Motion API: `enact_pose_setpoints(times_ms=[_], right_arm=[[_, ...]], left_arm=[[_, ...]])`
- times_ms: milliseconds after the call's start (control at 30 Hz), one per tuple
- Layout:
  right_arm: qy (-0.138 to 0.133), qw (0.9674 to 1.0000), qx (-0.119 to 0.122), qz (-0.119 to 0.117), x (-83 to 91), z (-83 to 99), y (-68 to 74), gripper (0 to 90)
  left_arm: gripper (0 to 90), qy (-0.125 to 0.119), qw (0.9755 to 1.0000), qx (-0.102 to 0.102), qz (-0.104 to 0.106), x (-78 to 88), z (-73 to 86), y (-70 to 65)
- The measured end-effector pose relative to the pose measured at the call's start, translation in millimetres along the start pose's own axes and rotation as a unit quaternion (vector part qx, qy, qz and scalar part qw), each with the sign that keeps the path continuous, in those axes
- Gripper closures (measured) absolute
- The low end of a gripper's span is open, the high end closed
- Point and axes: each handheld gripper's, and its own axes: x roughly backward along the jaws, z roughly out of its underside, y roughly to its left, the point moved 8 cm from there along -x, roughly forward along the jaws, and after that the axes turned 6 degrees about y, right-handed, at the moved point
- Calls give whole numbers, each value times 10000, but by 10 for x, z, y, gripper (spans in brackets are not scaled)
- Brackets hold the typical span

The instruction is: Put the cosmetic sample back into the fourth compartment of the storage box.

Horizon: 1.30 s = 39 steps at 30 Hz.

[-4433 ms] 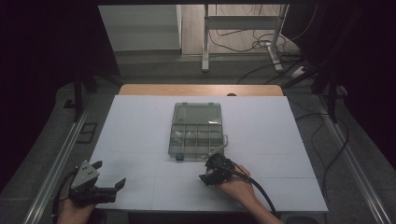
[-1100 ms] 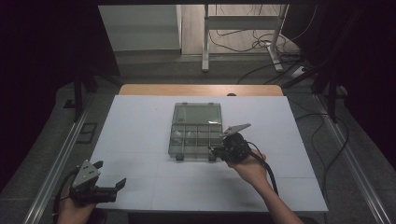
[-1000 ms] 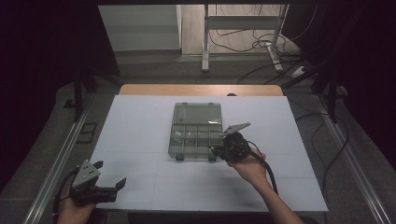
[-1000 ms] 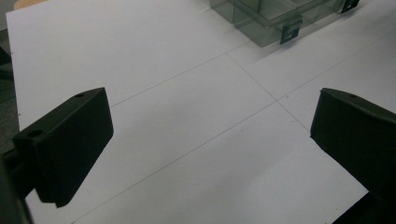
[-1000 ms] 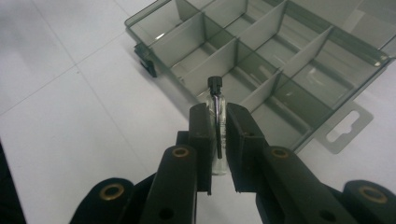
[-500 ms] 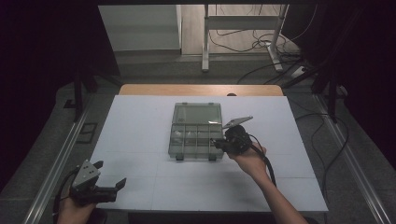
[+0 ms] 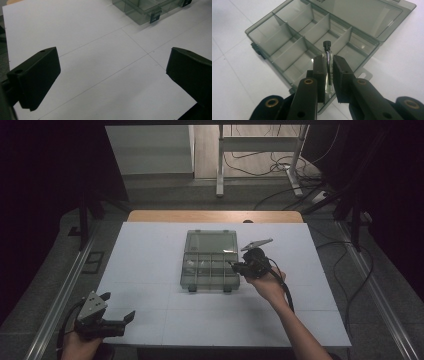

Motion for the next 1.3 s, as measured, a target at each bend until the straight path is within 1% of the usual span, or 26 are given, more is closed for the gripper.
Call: enact_pose_setpoints(times_ms=[67,167,367,600,733,833,1000,1133,1300], right_arm=[[3,10000,27,56,-13,-19,-28,798],[5,9999,7,102,-33,-57,-55,798],[4,9999,4,153,-86,-112,-104,798],[34,9997,-70,235,-171,-175,-172,798],[49,9996,-58,278,-223,-203,-205,798],[47,9996,-77,286,-243,-212,-214,798],[40,9993,-200,320,-338,-222,-269,796],[89,9991,-227,346,-385,-208,-284,795],[131,9991,-198,362,-426,-198,-270,793]], left_arm=[[0,2,10000,-1,-1,0,0,0],[0,0,10000,4,1,0,0,1],[0,1,10000,9,8,-1,1,0],[0,5,10000,3,-1,-1,1,2],[0,1,10000,10,7,-1,1,1],[0,3,10000,10,1,-2,1,2],[0,2,10000,11,4,-2,1,2],[0,11,10000,8,3,-2,2,4],[0,8,10000,10,6,-3,1,2]])
